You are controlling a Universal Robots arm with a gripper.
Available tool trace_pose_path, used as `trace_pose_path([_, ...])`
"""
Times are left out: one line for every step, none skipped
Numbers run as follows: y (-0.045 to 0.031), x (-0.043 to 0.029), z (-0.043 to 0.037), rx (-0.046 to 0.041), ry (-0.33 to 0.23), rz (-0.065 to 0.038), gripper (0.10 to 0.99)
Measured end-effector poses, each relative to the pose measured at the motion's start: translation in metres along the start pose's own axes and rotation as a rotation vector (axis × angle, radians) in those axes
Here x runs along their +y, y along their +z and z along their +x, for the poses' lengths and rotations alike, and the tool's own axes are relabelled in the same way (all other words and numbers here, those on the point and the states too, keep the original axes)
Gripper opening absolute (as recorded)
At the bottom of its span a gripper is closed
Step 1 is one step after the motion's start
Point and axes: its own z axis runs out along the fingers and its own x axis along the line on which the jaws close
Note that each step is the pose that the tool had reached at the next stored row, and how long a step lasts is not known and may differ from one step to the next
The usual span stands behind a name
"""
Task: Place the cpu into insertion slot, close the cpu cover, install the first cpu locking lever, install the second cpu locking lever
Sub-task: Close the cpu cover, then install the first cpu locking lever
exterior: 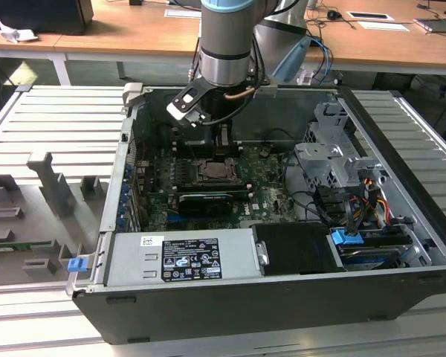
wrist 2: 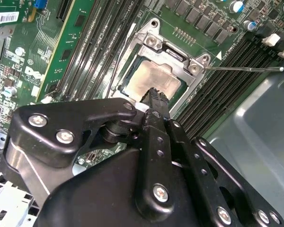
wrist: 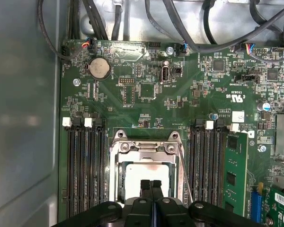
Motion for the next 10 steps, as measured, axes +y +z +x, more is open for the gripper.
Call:
trace_pose_path([0.0,-0.0003,0.0,0.0001,0.0,0.0,0.106])
trace_pose_path([0.0,-0.0005,0.0,0.0,0.0,0.0,0.106])
trace_pose_path([0.0,-0.0012,0.0,0.0,0.0,0.0,0.106])
trace_pose_path([0.0,-0.0015,0.0,0.0001,0.0,0.0,0.106])
trace_pose_path([-0.0003,-0.0016,0.0,-0.0001,0.0,0.0,0.106])
trace_pose_path([-0.0013,-0.0016,-0.0001,-0.0001,0.0,0.0,0.106])
trace_pose_path([-0.0026,-0.0015,-0.0001,-0.0001,0.0,0.0,0.106])
trace_pose_path([-0.0035,-0.0015,-0.0001,0.0,0.0,0.0,0.106])
trace_pose_path([-0.0041,-0.0015,-0.0001,0.0,0.0,0.0,0.106])
trace_pose_path([-0.0058,-0.0015,-0.0001,-0.0003,0.0,0.0,0.106])
